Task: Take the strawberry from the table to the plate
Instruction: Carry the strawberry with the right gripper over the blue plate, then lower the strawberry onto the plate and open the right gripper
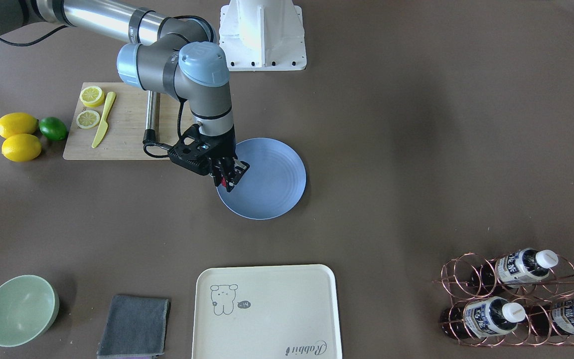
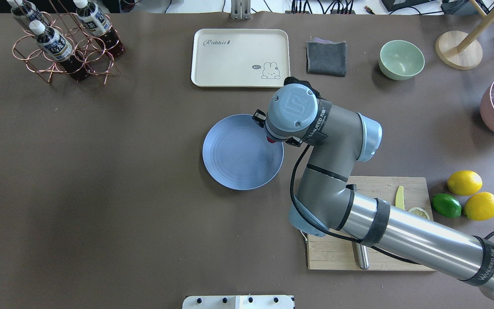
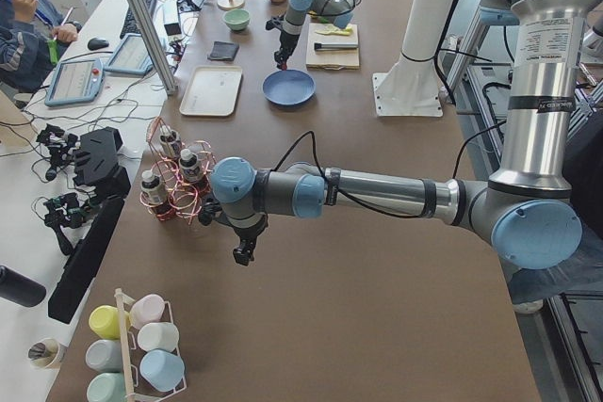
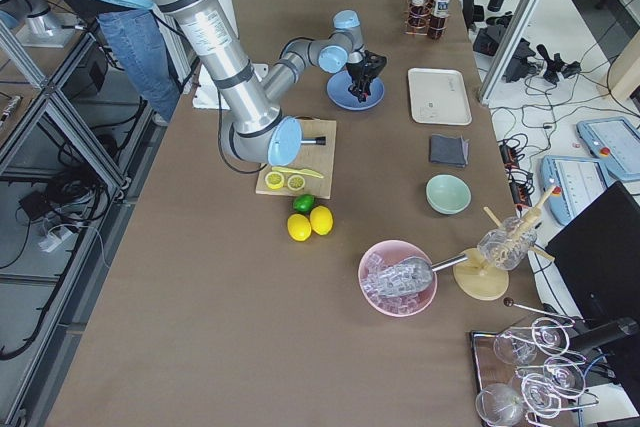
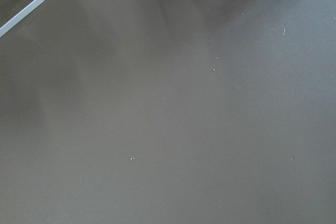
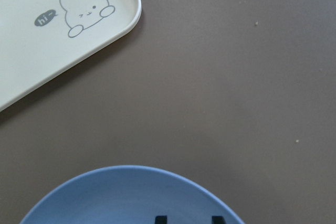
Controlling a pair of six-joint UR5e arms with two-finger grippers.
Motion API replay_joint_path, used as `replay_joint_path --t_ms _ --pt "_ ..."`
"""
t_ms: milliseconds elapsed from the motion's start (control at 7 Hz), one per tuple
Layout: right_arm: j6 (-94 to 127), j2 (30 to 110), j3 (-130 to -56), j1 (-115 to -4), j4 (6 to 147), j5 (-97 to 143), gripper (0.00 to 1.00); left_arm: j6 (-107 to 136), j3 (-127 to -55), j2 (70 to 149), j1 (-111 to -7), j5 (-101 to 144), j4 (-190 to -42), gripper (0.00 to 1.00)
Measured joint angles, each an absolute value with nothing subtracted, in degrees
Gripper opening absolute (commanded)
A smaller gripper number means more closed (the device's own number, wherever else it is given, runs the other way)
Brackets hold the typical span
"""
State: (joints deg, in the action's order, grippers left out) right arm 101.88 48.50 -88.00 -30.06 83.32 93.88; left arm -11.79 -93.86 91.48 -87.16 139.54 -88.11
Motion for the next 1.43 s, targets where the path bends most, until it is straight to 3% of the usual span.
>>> replay_joint_path --t_ms 1000,1143,1286,1429 --pt "107.7 42.5 -81.6 -24.6 83.1 87.4 0.00 -11.8 -93.8 91.0 -87.1 139.6 -88.2 0.98" --pt "108.0 42.1 -80.9 -24.6 83.1 87.2 0.07 -11.8 -93.8 91.0 -87.1 139.6 -88.2 0.98" --pt "108.0 42.1 -80.6 -24.6 83.1 87.1 0.54 -11.8 -93.8 91.0 -87.1 139.6 -88.2 0.98" --pt "107.9 42.2 -80.4 -24.6 83.2 87.0 0.67 -11.8 -93.8 90.9 -87.1 139.6 -88.2 0.98"
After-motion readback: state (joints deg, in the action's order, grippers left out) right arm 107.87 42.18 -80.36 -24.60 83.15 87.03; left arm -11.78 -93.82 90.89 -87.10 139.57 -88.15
